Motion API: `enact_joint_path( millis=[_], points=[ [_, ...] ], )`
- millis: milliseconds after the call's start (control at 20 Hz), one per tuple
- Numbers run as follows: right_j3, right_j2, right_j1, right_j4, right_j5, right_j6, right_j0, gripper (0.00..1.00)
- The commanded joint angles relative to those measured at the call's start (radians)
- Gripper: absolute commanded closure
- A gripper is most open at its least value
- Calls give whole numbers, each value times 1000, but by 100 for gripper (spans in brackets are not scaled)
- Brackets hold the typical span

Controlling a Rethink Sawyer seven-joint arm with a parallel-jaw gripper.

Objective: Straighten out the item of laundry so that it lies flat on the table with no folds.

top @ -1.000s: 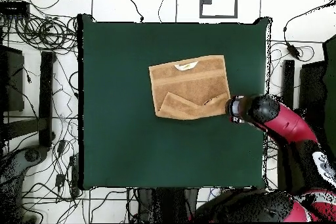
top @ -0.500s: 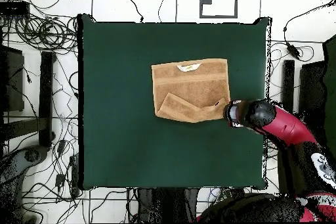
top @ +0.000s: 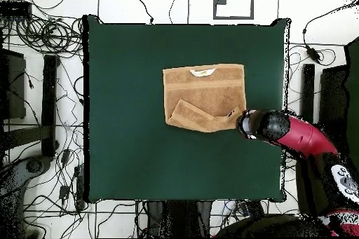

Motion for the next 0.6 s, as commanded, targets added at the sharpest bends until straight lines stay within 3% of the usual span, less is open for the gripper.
enact_joint_path(
  millis=[50,600],
  points=[
    [172,115,-11,-90,-40,-238,-12,100],
    [323,96,-49,-261,-219,-205,-67,100]
  ],
)
